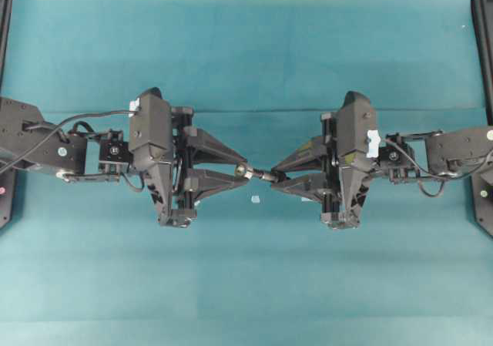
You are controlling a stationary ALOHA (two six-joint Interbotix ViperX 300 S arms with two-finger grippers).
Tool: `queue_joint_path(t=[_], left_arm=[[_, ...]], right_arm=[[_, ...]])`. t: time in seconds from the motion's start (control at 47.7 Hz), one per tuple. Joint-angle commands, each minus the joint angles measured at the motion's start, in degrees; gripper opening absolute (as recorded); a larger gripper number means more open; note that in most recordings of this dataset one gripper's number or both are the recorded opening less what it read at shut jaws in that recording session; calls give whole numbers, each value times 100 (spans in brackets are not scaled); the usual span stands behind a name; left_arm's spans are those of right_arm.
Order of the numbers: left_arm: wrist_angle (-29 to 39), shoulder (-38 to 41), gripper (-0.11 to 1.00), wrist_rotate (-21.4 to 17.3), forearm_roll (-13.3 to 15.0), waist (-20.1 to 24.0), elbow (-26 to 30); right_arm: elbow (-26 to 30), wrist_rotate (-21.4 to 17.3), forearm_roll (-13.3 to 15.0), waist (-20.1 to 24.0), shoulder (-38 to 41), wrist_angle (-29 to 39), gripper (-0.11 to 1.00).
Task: Insert the washer onto the shaft with both hands.
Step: 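Lift both parts and bring washer toward shaft tip, then push washer with left gripper down over shaft threads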
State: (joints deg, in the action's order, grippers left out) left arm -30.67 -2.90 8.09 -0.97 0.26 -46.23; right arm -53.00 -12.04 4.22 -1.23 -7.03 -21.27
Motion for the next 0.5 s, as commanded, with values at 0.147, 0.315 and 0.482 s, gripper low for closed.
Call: queue_joint_path(t=[0.147, 0.315, 0.482], left_arm=[[-79, -9, 35, -9, 0, -9, 123], [-79, 79, 35, -9, 0, -9, 202], [-70, 193, 35, -9, 0, -18, 299]], right_arm=[[35, -62, -9, -9, -26, -79, 0], [35, -70, -9, -9, -26, -158, 0], [35, -70, -18, -9, -26, -202, 0]])
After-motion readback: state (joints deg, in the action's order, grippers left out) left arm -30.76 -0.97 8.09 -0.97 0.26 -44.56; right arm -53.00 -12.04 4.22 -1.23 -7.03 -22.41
